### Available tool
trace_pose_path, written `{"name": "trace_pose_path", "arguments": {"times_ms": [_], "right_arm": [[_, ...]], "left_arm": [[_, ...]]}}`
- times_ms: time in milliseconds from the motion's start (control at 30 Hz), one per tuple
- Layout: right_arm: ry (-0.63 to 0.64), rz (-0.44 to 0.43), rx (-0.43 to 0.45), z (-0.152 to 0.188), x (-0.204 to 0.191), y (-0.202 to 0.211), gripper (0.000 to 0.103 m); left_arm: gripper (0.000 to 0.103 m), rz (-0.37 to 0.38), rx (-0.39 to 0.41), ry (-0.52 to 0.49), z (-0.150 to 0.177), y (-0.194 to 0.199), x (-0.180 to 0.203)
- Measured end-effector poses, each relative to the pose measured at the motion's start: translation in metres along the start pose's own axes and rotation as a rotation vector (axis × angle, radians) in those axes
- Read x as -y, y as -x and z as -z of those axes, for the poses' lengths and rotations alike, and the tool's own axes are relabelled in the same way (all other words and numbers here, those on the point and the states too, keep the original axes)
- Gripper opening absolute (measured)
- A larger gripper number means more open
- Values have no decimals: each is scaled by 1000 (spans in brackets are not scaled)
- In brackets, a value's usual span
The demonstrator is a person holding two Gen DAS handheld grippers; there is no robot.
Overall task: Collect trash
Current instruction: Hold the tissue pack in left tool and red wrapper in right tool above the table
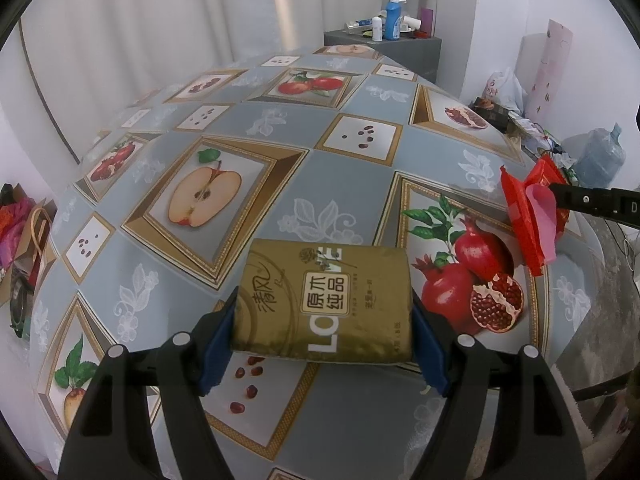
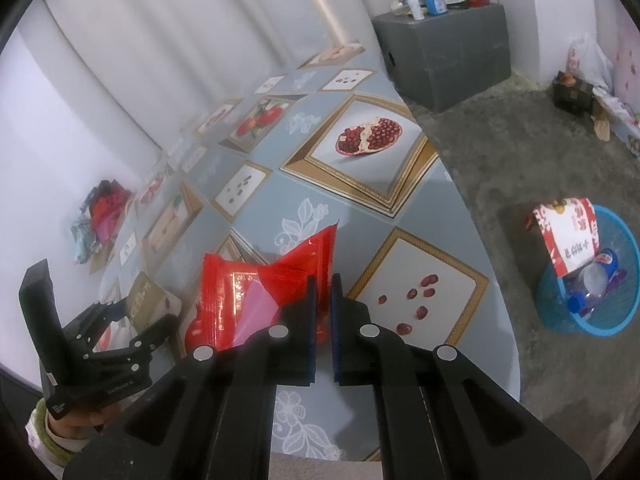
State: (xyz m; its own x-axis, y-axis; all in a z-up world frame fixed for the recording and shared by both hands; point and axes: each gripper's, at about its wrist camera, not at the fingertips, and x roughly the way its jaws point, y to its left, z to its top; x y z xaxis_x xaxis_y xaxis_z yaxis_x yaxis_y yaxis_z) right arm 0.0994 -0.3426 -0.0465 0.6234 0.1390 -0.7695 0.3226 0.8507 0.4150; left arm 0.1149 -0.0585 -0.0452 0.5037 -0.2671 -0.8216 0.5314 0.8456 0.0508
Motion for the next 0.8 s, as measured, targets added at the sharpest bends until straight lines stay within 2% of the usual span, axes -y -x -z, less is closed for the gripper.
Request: {"name": "trace_pose_path", "arguments": {"times_ms": [800], "right_arm": [[-2, -7, 0, -3, 2, 2, 4]], "left_arm": [[74, -7, 9, -4, -3, 3, 0]]}}
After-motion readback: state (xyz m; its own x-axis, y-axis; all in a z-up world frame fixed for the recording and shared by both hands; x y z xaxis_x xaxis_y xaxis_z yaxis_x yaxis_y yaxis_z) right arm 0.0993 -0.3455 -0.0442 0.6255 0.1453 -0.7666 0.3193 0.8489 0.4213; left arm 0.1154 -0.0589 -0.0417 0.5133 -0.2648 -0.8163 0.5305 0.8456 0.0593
